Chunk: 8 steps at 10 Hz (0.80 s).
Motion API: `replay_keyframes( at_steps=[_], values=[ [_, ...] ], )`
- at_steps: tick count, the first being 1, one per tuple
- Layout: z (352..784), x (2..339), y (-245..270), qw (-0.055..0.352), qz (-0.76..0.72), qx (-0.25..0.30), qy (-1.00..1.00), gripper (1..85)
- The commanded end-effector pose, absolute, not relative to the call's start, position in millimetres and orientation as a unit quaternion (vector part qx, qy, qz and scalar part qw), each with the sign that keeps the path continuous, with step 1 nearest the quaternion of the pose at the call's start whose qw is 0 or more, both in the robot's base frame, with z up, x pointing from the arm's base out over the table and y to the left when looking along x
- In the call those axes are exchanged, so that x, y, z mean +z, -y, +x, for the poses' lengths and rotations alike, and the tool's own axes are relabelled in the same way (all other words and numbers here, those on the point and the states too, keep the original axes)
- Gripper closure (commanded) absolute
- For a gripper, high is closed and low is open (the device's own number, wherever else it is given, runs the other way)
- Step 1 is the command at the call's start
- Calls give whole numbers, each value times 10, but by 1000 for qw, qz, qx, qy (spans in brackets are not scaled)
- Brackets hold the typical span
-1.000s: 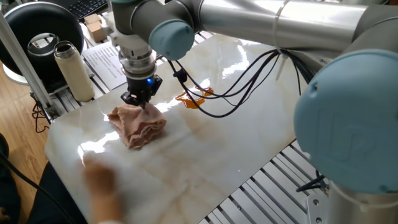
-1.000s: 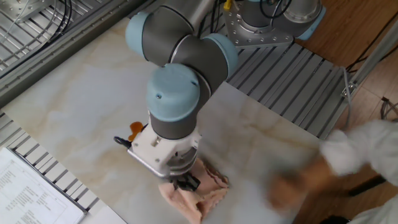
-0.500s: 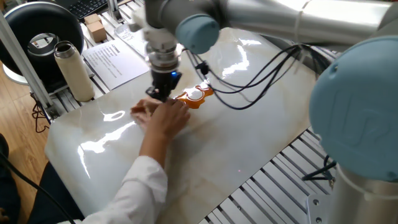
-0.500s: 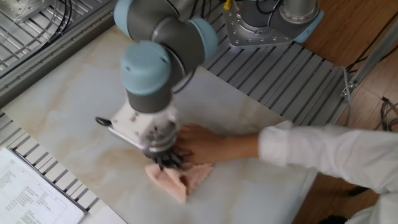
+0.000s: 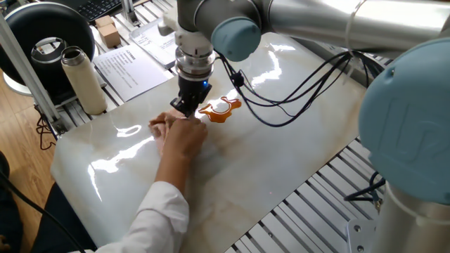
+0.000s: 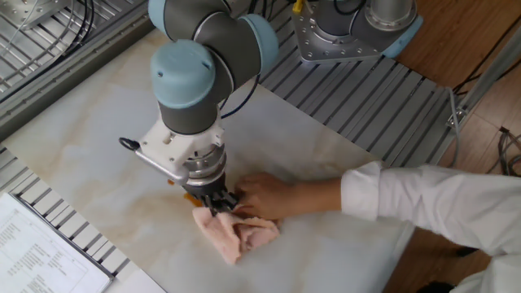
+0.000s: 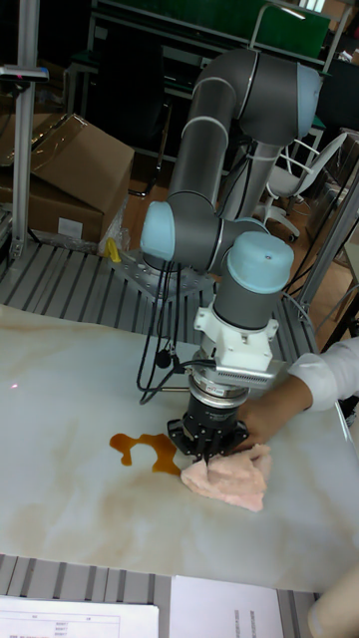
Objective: Clean the table with a cloth
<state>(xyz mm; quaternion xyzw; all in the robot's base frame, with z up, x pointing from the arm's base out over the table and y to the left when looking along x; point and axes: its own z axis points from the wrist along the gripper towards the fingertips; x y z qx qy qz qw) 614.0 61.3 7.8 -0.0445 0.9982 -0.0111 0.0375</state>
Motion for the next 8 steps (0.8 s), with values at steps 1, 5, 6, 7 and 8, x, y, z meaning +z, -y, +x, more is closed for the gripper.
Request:
replay_keyframes(
  at_steps=[1,5,6,7,8],
  values=[
    [6102,74,-467,37,-31,-26,-999,843],
    [6097,97,-506,31,-26,-22,-999,843],
    [6111,93,-432,35,-38,1,-999,843],
    [6076,143,-289,29,-40,35,-998,843],
    [6043,192,-54,27,-56,33,-997,843]
  ],
)
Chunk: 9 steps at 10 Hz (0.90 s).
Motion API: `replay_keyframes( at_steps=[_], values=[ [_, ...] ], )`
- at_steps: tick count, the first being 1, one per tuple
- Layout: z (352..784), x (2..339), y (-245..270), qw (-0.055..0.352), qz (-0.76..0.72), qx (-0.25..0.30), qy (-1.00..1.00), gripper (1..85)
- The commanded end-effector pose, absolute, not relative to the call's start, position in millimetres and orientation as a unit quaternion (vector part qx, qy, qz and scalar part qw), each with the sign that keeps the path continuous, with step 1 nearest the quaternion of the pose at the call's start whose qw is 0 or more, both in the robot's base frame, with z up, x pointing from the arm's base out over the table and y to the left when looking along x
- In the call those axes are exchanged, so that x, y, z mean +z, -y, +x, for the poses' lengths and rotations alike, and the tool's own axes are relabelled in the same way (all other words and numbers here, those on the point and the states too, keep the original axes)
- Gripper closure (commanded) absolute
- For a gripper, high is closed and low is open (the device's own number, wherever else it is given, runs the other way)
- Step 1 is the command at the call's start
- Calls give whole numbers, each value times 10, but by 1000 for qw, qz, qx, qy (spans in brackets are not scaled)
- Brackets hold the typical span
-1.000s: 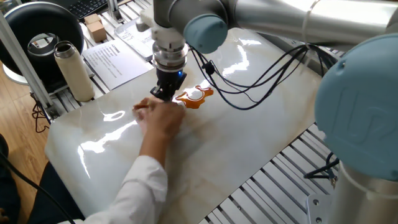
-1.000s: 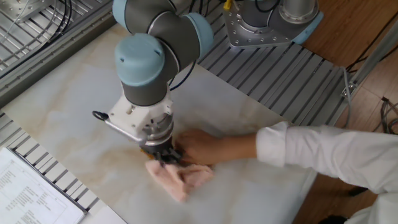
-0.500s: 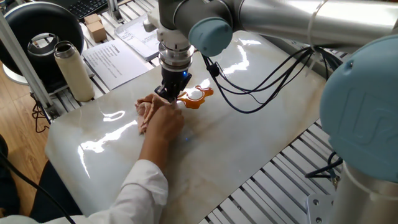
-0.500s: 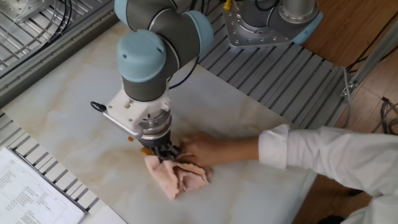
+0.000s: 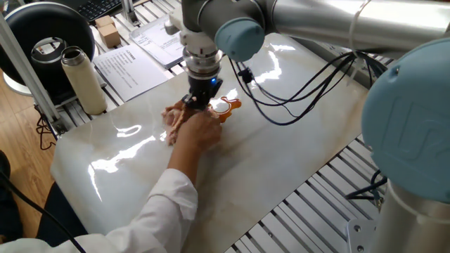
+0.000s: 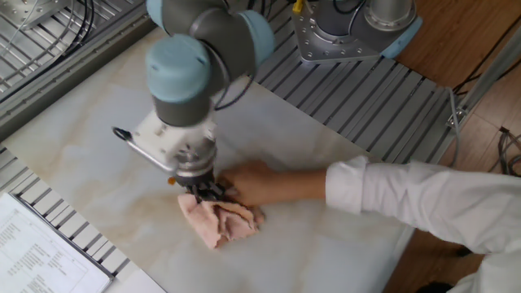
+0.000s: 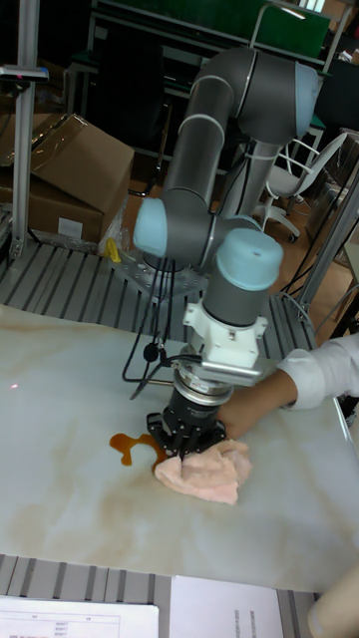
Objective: Clean the table with a cloth
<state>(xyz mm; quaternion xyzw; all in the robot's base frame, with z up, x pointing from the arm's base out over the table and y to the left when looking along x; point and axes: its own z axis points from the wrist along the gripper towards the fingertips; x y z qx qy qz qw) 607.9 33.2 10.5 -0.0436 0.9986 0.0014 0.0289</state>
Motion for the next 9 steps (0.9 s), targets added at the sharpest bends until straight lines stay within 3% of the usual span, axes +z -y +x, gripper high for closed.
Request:
replay_keyframes(
  at_steps=[1,3,5,9],
  values=[
    [6003,188,68,27,-64,22,-997,843],
    [6001,122,-315,26,-18,-47,-998,843],
    [6137,86,-701,26,2,-34,-999,843],
    [6090,149,-214,18,-53,-10,-998,843]
  ],
)
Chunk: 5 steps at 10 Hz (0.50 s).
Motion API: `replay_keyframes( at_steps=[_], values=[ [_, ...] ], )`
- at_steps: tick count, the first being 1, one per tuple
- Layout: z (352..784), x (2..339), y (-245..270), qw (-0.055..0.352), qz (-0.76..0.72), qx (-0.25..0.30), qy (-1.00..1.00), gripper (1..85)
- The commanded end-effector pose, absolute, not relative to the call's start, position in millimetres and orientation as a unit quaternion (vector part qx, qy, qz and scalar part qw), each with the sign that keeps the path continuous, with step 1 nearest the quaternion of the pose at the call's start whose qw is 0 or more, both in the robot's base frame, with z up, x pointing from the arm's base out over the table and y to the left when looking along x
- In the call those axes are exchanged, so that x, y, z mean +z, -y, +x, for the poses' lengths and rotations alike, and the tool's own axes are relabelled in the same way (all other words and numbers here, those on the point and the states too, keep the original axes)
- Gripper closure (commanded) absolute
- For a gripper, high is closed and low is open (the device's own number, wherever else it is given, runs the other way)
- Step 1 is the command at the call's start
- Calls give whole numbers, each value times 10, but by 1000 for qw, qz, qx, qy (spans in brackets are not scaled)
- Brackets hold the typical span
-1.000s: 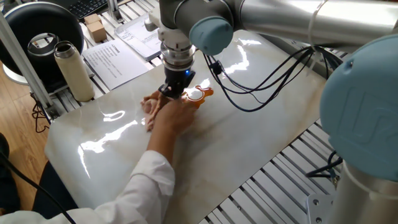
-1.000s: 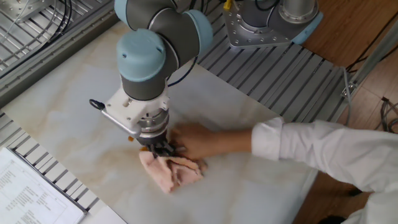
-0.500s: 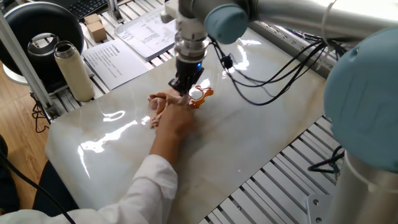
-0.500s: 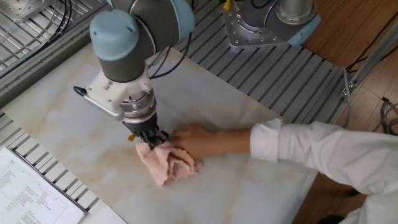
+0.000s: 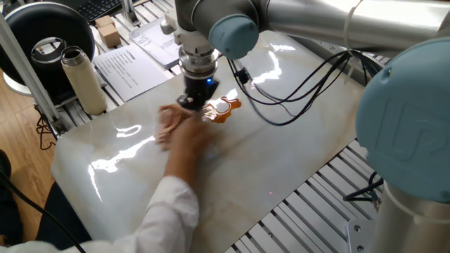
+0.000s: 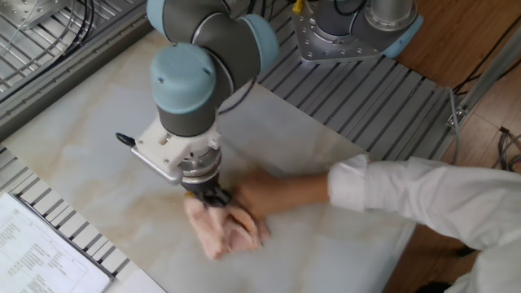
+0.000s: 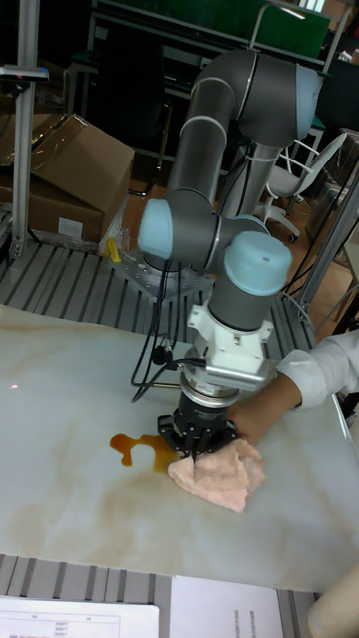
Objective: Clean the table with a cloth
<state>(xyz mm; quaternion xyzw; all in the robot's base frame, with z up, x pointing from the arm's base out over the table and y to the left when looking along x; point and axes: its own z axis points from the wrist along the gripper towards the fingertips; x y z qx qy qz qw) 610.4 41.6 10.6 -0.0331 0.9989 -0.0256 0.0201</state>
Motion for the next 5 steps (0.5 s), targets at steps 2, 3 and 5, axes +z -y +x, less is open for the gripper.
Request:
replay_keyframes(
  at_steps=[2,3,5],
  values=[
    [6084,168,-392,17,-32,-34,-999,843],
    [6118,198,-482,14,-26,-32,-999,843],
    [6118,151,-357,15,-38,-19,-999,843]
  ],
)
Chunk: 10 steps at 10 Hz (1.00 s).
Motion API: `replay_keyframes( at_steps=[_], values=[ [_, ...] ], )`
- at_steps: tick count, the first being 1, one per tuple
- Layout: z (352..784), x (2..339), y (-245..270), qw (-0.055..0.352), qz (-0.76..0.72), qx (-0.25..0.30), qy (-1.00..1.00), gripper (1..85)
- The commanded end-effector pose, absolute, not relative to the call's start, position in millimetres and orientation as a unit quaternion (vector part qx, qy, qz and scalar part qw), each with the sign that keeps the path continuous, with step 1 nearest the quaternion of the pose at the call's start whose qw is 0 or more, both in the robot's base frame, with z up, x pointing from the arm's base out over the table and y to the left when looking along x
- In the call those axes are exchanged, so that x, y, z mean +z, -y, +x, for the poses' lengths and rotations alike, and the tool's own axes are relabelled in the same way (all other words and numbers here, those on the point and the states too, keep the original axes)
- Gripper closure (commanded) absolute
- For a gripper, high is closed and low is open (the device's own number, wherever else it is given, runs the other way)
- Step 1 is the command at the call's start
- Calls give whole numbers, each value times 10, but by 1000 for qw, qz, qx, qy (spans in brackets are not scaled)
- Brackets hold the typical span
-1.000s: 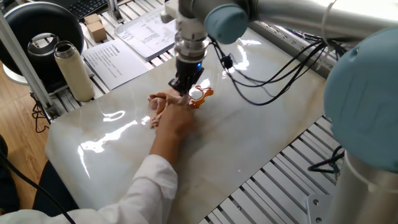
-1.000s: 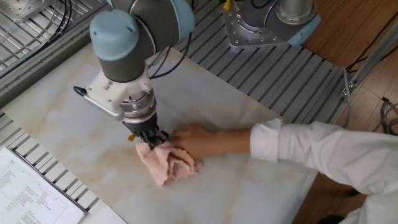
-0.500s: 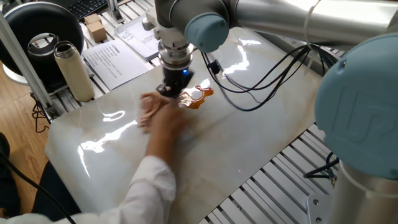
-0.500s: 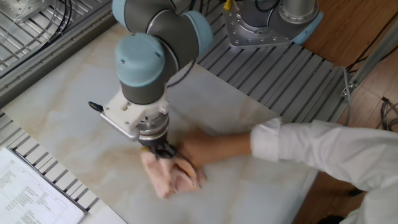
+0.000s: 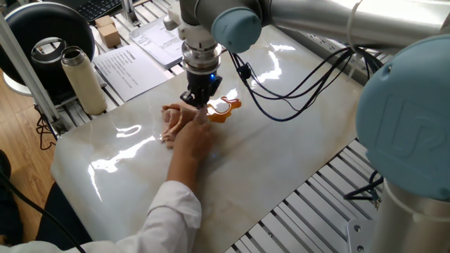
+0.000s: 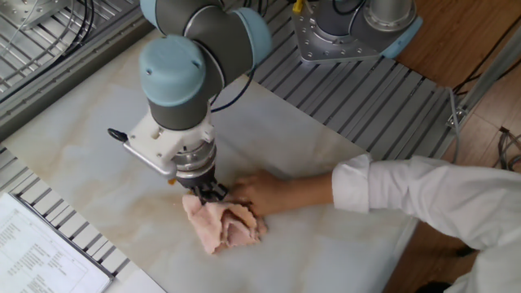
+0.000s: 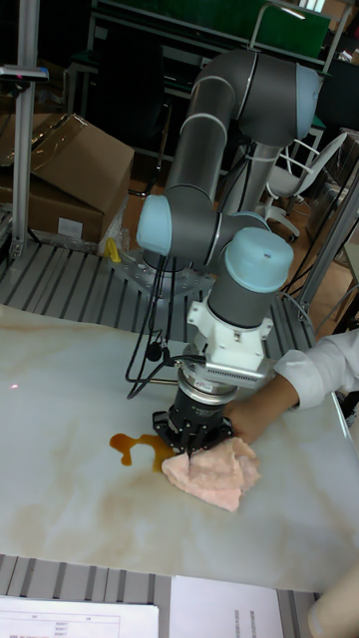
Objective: Clean the table with a cloth
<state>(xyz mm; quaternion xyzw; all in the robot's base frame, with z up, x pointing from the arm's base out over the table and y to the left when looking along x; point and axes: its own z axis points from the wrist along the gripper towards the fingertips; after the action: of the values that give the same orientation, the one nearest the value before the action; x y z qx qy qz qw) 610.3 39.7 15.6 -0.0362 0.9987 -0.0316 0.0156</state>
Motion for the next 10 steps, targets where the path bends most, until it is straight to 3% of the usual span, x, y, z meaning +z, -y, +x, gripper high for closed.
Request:
replay_keyframes(
  at_steps=[1,7,10],
  values=[
    [6094,127,-134,17,-56,-6,-998,843],
    [6082,268,-189,6,-47,-17,-999,843],
    [6002,241,477,11,-116,-36,-992,843]
  ],
)
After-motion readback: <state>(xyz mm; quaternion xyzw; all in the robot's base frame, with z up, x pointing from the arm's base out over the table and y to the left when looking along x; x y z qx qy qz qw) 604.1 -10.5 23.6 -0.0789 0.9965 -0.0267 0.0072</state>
